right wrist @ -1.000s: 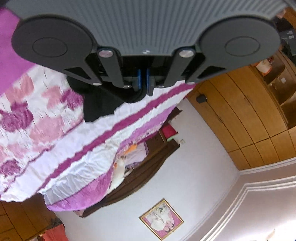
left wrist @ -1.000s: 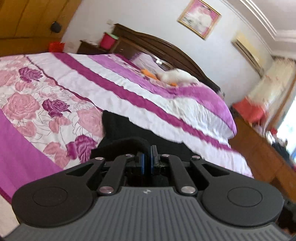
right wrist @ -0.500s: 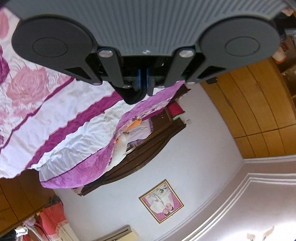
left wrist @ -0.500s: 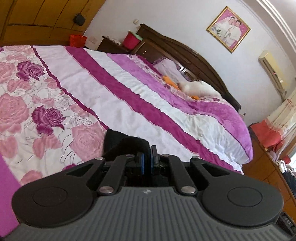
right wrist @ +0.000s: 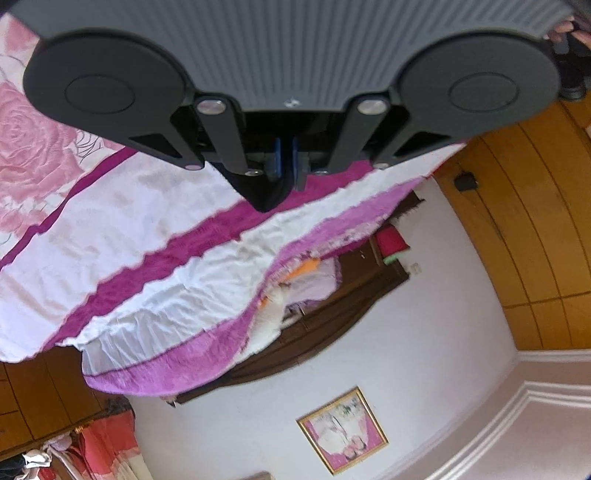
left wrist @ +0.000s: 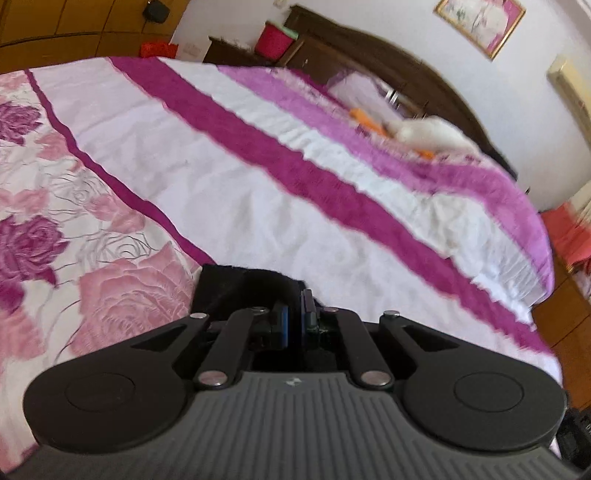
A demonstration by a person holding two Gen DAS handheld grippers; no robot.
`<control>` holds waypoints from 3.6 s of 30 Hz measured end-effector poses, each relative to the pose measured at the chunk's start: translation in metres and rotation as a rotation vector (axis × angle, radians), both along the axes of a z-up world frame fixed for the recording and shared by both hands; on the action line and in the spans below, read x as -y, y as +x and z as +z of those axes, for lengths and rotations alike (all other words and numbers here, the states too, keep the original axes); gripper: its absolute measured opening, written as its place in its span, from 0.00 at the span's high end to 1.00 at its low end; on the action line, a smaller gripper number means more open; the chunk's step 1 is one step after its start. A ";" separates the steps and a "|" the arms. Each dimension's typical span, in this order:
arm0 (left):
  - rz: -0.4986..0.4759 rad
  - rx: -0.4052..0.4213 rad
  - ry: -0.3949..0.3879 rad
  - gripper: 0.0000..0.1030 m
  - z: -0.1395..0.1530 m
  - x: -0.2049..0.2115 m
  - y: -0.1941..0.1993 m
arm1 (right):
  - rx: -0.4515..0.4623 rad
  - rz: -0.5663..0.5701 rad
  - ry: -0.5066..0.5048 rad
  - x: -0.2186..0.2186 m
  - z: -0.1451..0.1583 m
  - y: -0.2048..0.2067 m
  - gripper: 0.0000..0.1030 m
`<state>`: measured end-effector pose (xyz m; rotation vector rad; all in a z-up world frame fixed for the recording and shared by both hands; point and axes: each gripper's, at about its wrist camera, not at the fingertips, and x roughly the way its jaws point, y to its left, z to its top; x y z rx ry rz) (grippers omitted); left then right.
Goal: Fold small clothes
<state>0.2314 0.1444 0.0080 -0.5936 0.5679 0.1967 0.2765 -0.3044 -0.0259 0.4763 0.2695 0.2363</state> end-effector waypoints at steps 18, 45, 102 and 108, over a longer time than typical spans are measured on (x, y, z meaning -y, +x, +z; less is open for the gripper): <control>-0.145 -0.128 0.167 0.76 -0.034 0.008 0.032 | -0.221 0.014 -0.065 -0.006 -0.050 0.044 0.83; -0.442 -0.064 0.355 0.52 -0.003 0.073 -0.053 | -0.208 0.162 -0.278 -0.014 -0.029 -0.002 0.58; -0.238 -0.164 0.494 0.51 -0.050 0.046 0.058 | -0.277 0.206 -0.355 -0.032 -0.055 0.086 0.62; -0.231 -0.158 0.479 0.51 -0.024 0.041 0.033 | -0.272 0.167 -0.289 -0.024 -0.033 0.062 0.60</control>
